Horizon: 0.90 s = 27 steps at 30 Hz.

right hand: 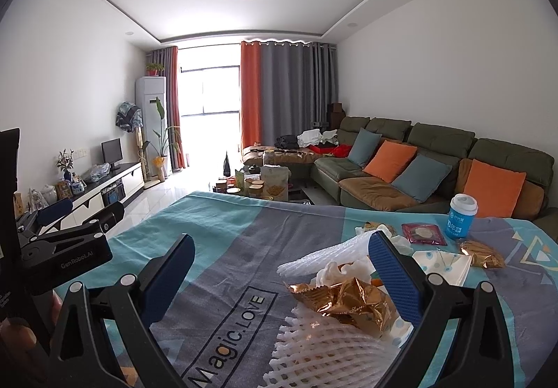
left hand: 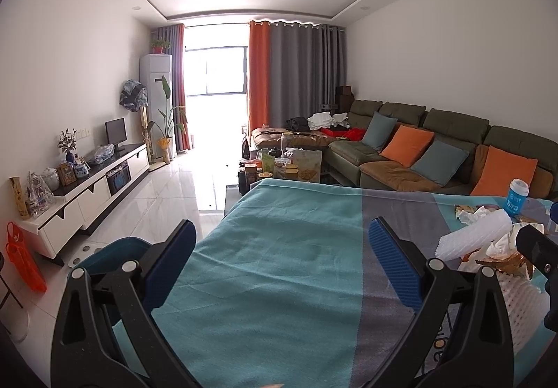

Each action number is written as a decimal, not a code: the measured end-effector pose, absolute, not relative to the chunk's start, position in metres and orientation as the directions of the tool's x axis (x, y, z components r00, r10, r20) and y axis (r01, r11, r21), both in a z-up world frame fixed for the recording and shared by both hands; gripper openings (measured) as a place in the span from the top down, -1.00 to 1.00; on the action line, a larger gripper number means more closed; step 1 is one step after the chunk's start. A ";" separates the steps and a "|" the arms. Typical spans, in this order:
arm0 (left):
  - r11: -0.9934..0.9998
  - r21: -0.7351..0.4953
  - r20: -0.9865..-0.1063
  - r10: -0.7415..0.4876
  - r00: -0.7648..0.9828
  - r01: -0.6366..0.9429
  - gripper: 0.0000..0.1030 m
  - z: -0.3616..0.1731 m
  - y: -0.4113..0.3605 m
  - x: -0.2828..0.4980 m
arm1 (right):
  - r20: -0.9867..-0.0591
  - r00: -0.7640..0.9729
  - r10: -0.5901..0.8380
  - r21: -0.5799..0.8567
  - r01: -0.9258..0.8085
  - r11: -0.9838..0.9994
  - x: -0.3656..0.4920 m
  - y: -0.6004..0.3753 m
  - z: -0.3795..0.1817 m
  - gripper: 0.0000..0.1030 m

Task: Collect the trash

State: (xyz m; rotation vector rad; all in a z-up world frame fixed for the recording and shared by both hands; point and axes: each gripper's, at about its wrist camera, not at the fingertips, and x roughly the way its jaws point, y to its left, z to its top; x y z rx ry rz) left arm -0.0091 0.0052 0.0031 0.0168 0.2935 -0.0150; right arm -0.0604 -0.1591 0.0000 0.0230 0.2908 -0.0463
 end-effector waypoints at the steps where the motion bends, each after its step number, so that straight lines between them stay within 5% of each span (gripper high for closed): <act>1: 1.000 0.012 -0.291 -0.013 0.957 0.017 -0.90 0.003 0.006 -0.009 | -0.287 0.957 -0.041 0.016 0.048 0.999 -0.060 -0.159 0.000 -0.87; 27: 1.000 0.013 -0.297 -0.022 0.954 0.027 -0.90 0.000 0.003 -0.009 | -0.290 0.957 -0.032 0.023 0.041 0.999 -0.056 -0.159 -0.005 -0.87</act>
